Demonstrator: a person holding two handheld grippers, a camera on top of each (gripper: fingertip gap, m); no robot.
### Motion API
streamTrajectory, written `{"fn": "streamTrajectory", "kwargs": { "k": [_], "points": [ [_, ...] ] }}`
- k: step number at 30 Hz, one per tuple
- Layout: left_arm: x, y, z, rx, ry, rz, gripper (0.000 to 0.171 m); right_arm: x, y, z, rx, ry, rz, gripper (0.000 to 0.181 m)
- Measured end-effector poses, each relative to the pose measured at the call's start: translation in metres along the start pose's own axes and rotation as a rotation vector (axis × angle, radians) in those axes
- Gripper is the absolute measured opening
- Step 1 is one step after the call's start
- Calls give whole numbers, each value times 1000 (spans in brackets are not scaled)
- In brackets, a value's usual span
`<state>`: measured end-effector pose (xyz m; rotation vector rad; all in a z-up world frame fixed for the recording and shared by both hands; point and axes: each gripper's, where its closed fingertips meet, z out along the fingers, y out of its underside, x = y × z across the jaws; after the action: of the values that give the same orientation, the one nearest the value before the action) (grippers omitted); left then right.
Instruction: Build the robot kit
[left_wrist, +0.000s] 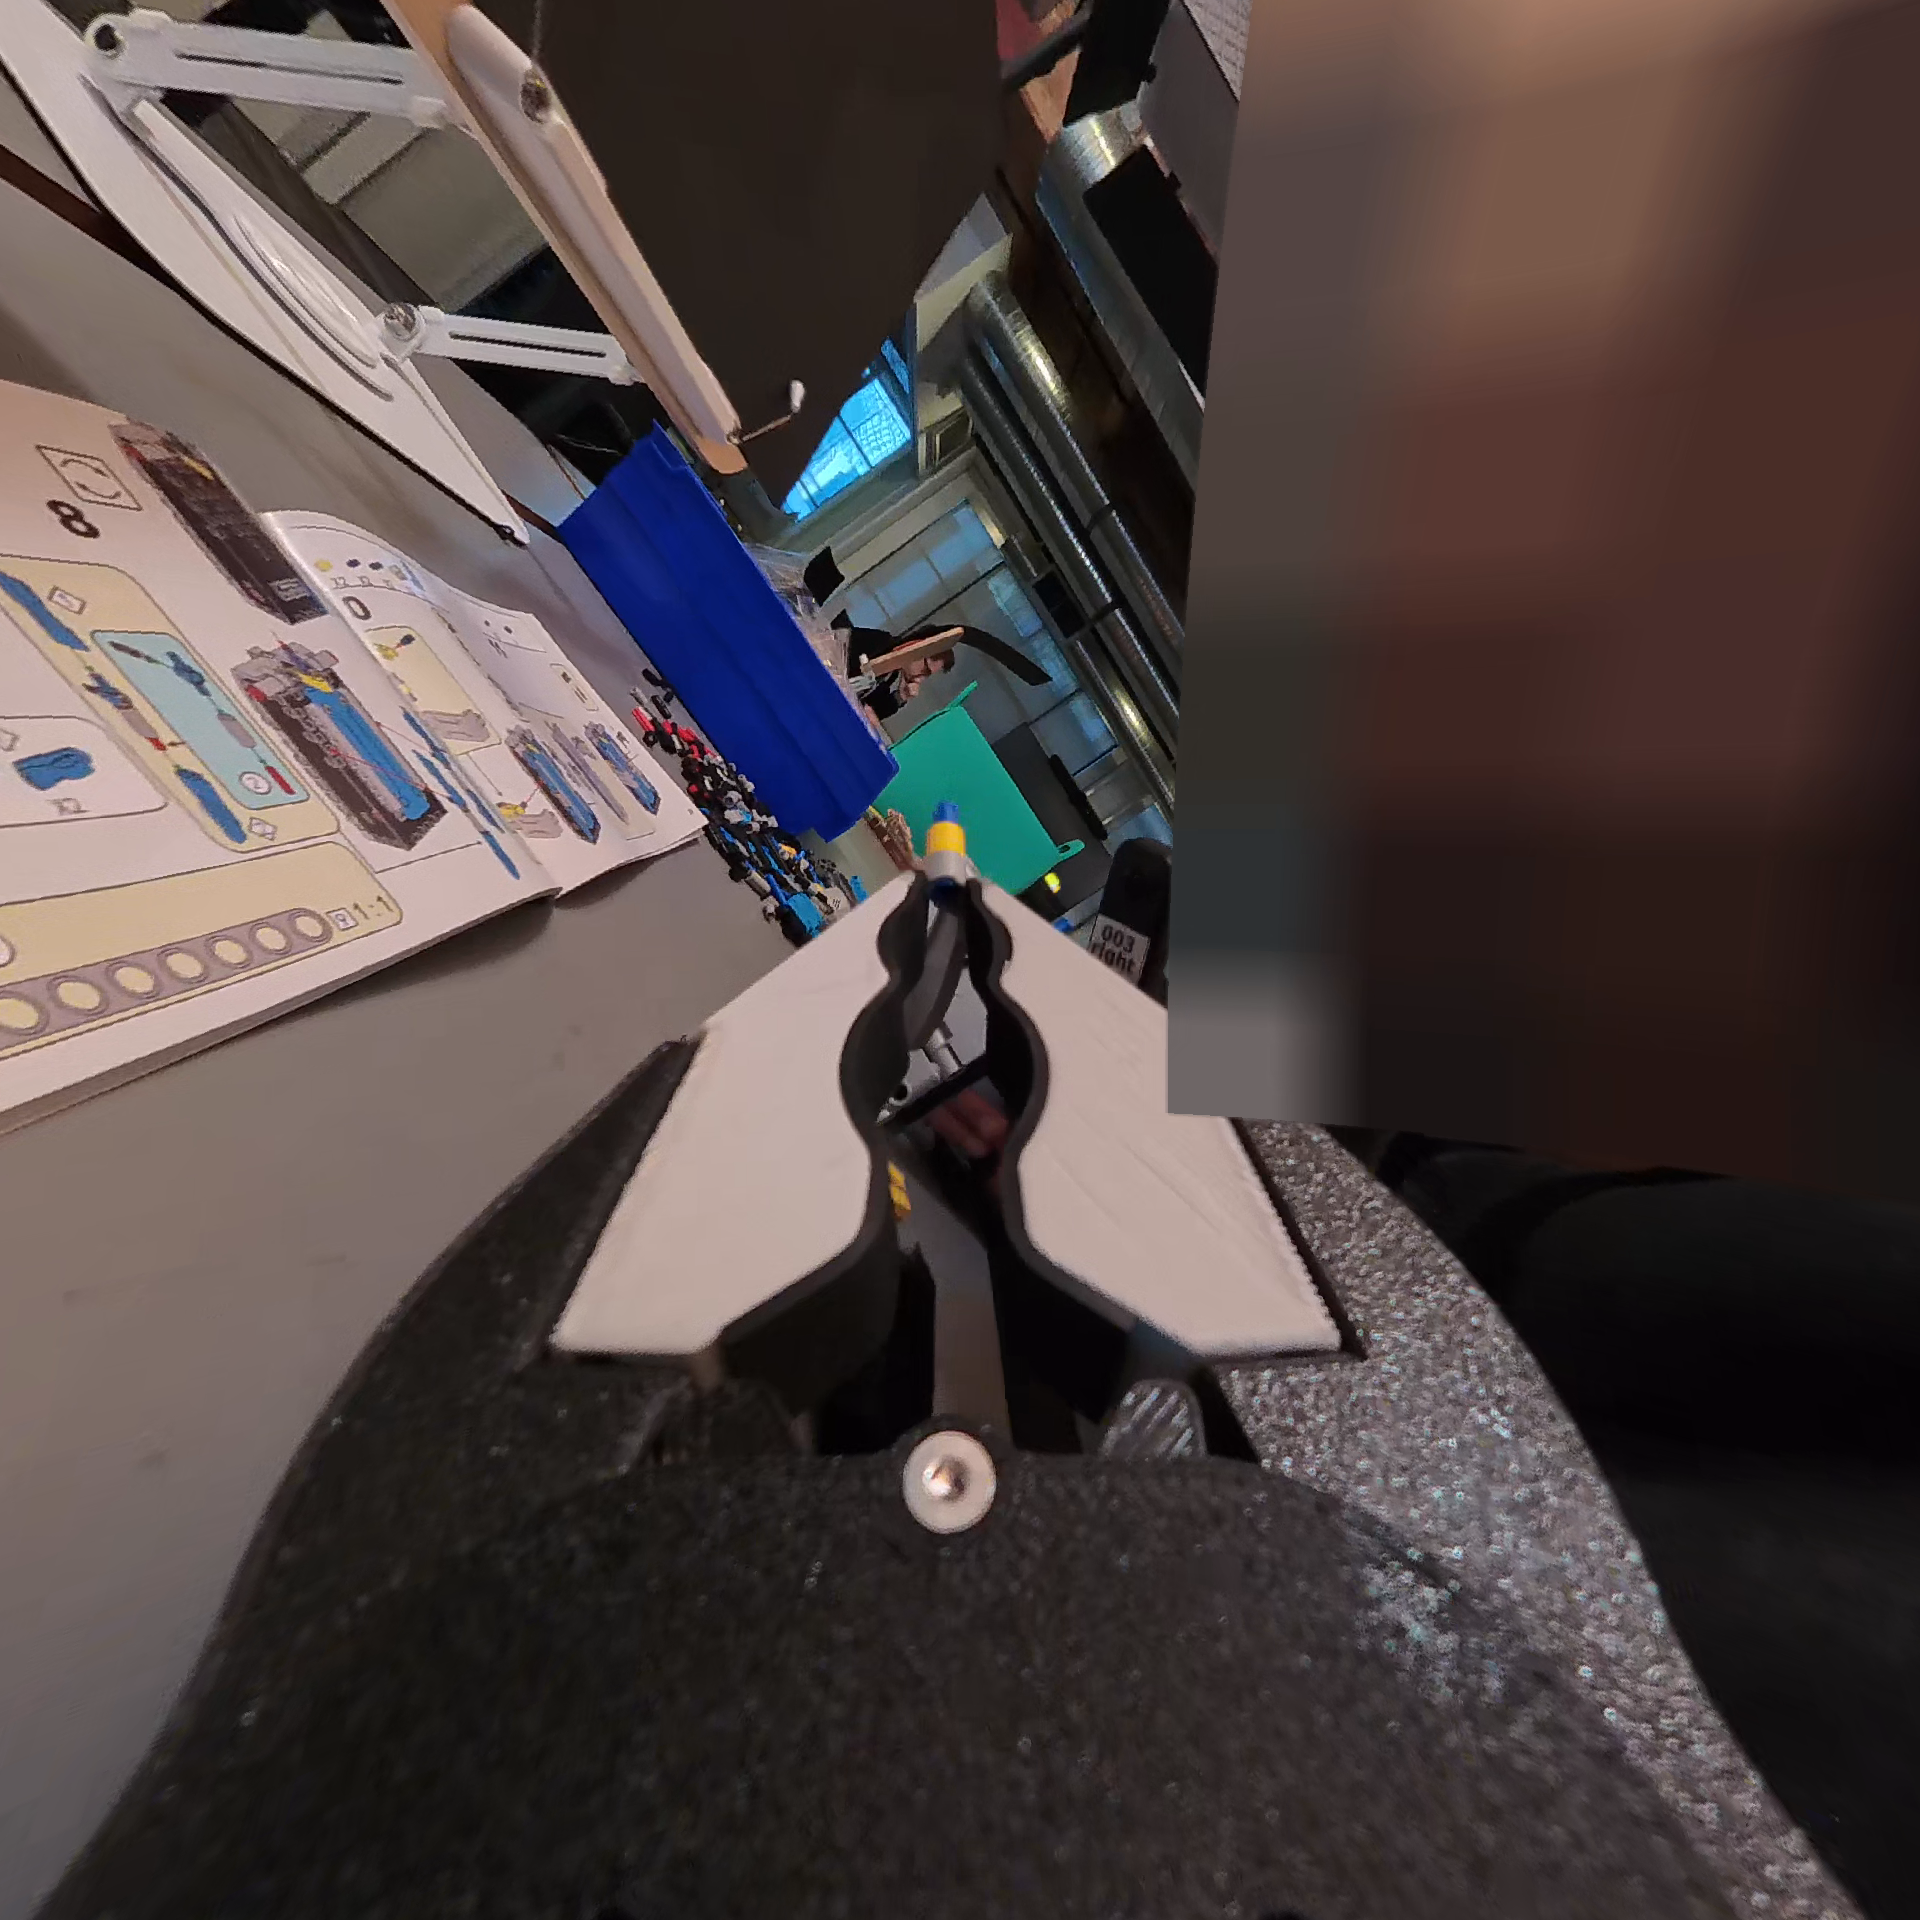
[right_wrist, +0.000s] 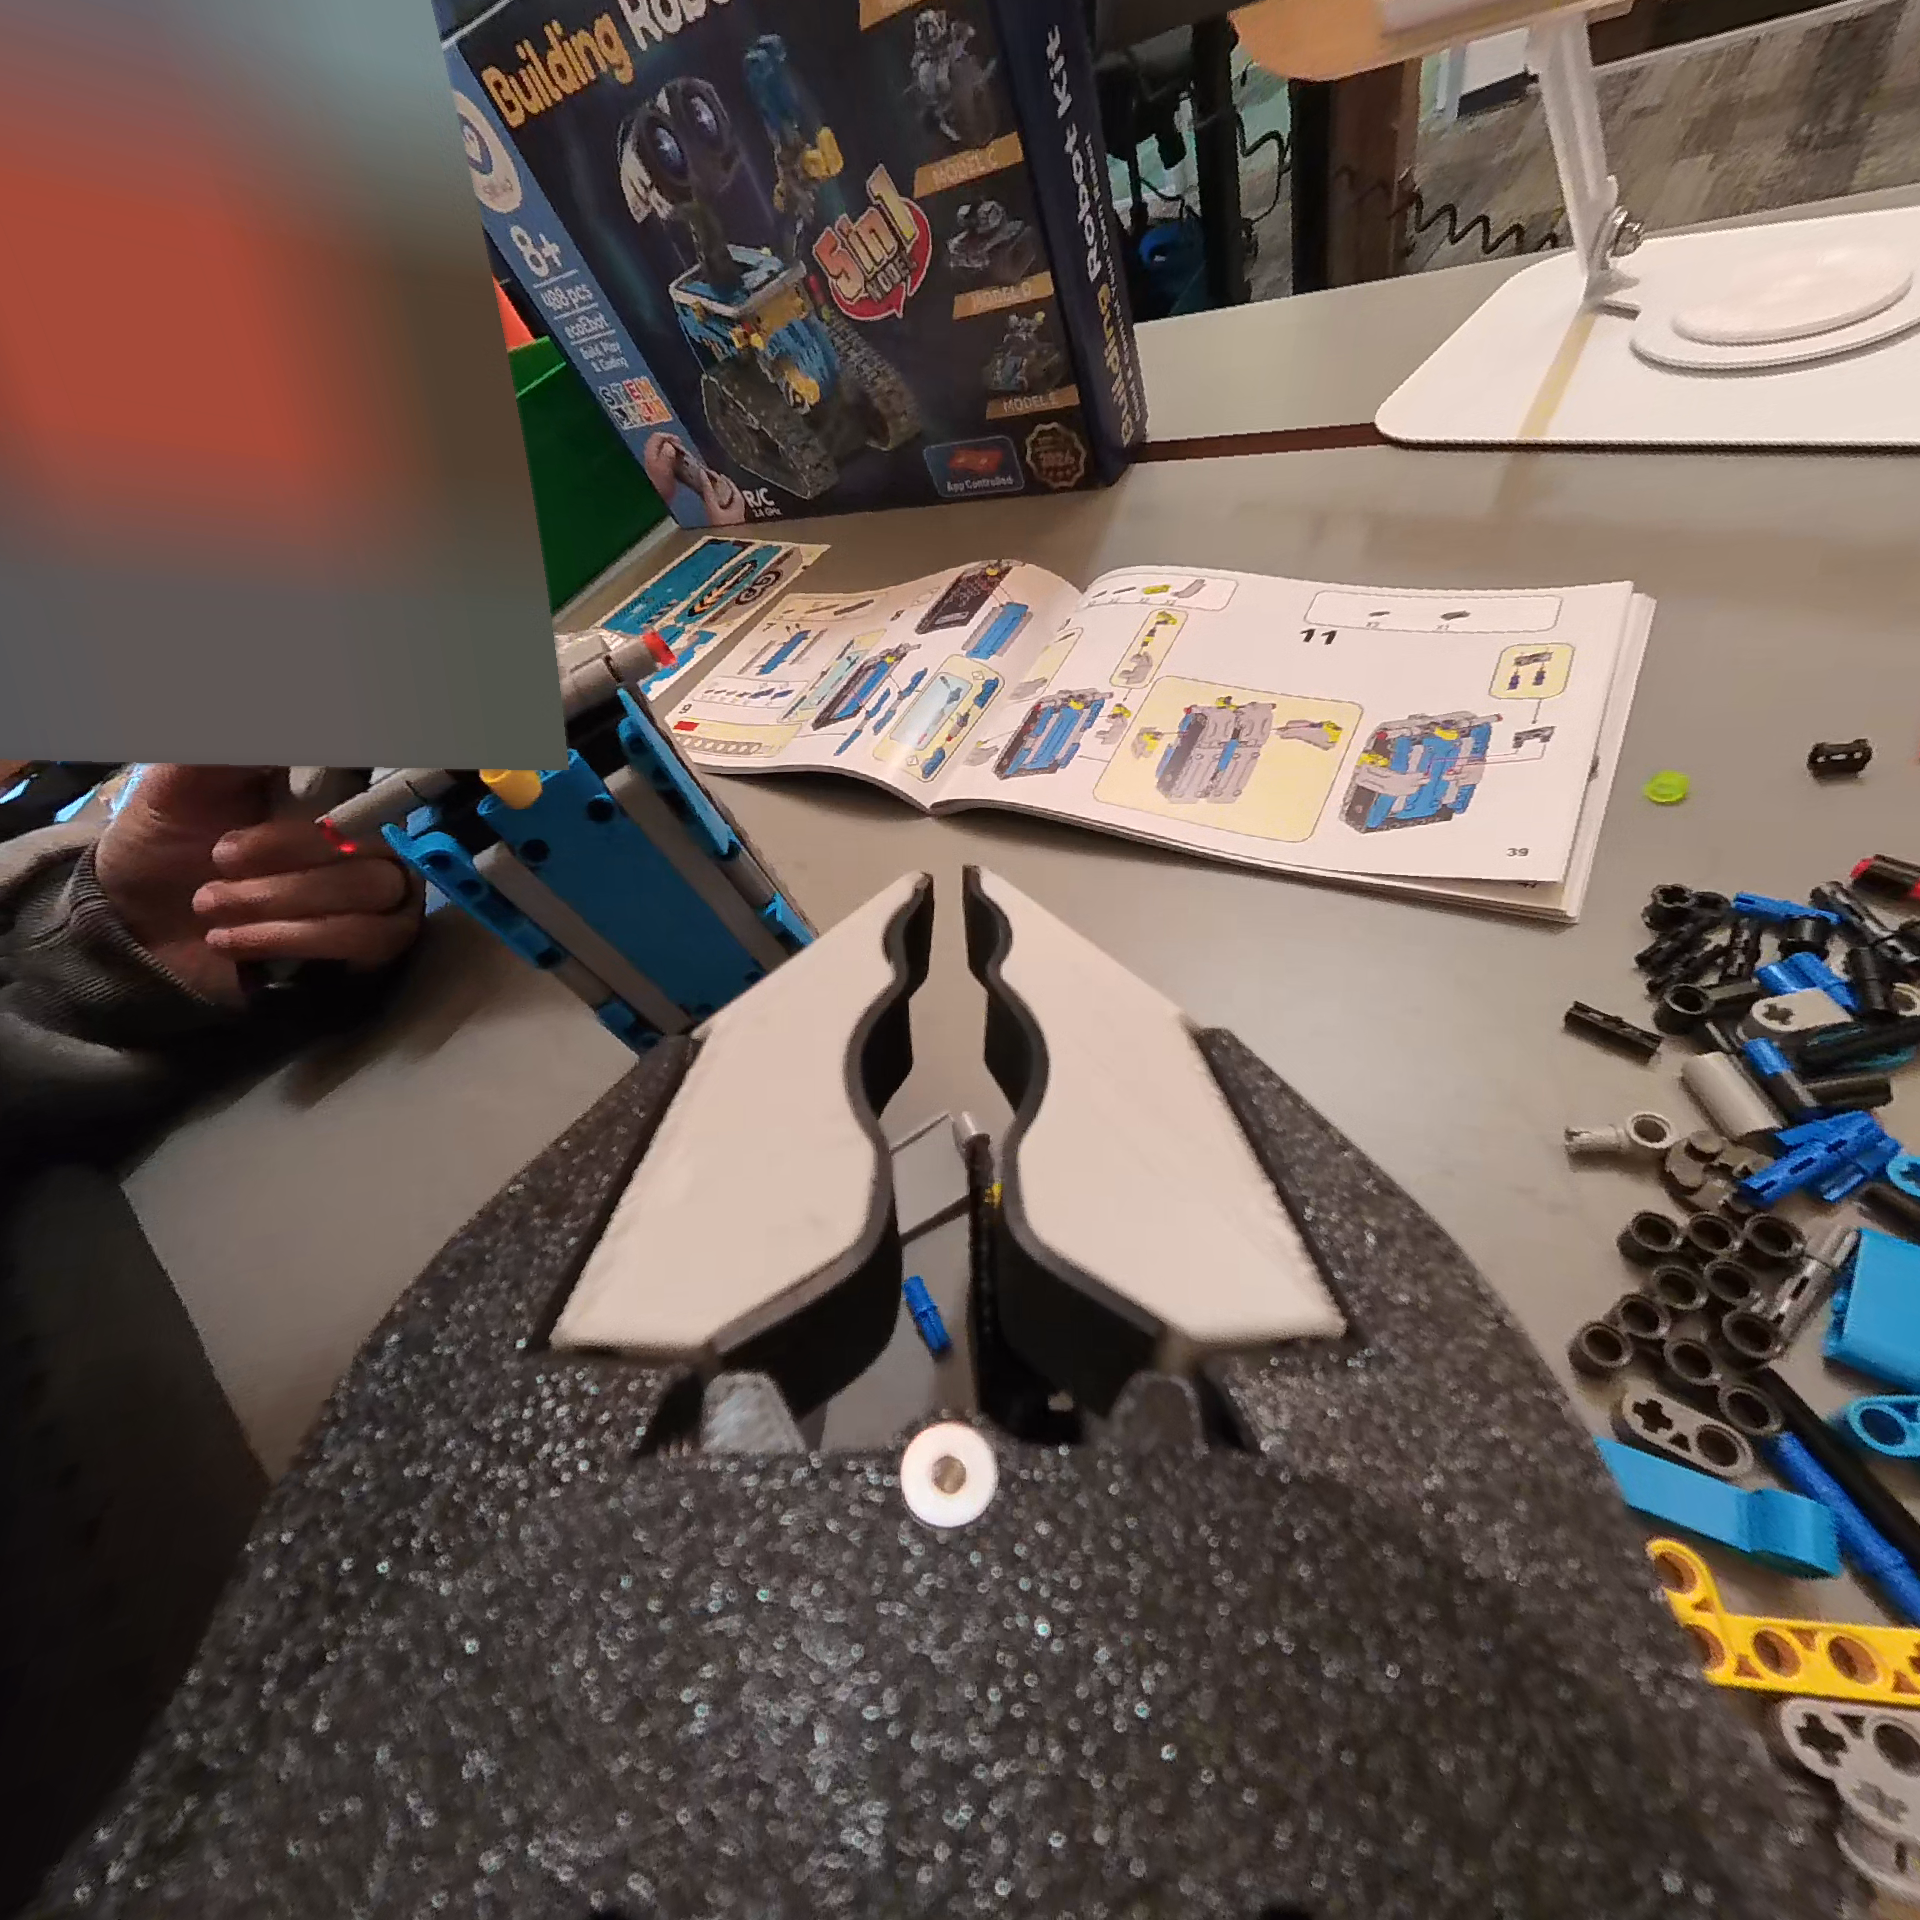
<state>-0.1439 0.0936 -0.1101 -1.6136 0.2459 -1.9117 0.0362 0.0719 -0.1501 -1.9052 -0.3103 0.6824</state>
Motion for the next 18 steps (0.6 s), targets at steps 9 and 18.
{"fn": "streamTrajectory", "kwargs": {
  "k": [9, 18],
  "points": [
    [14, 45, 12, -223, -37, 266, 6, -7, 9, 3, -46, -14, -28, 6],
    [51, 56, 8, -244, 196, 170, 6, -108, -17, -27, 143, -411, -195, 11]
  ]
}}
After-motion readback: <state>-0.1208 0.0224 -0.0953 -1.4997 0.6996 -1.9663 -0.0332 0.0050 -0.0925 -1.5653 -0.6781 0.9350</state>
